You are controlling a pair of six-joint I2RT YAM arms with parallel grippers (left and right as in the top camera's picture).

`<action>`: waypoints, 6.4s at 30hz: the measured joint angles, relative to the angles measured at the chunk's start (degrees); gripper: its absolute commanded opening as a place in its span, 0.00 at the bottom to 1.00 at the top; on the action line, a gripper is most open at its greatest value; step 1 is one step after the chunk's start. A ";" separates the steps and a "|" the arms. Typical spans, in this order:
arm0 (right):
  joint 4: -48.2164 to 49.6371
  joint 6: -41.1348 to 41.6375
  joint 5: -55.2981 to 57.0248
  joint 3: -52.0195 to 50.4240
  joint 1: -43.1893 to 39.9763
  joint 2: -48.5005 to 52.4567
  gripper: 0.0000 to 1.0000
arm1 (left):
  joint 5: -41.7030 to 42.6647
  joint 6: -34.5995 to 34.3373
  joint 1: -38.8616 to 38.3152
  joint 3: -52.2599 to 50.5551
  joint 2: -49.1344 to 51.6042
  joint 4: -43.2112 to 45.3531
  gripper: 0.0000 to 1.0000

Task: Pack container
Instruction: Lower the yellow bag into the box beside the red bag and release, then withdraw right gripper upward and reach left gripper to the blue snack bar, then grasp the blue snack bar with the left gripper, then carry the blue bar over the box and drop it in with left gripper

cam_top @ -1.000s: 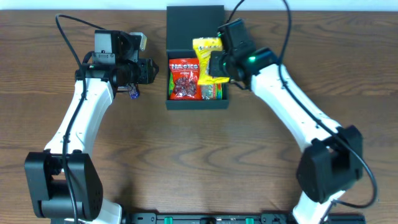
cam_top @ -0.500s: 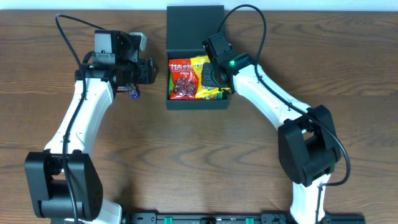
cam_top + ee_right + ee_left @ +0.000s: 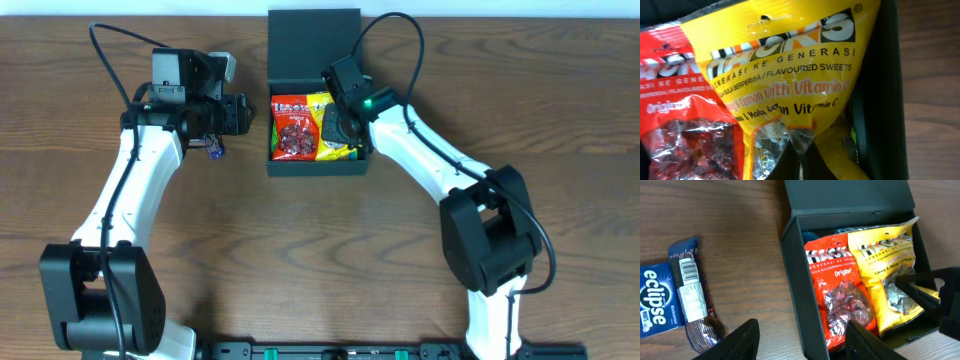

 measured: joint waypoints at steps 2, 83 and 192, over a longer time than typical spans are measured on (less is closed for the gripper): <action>-0.52 0.22 0.79 0.24 0.24 0.33 0.01 | 0.00 0.00 0.00 0.00 0.02 0.00 0.56; 6.91 -11.61 4.00 3.50 -0.48 -0.87 0.28 | -4.74 0.00 0.00 0.00 0.00 0.22 0.56; 0.07 -14.14 4.48 5.60 -17.68 -16.41 0.69 | -18.16 -5.20 -11.06 0.00 2.69 7.43 0.06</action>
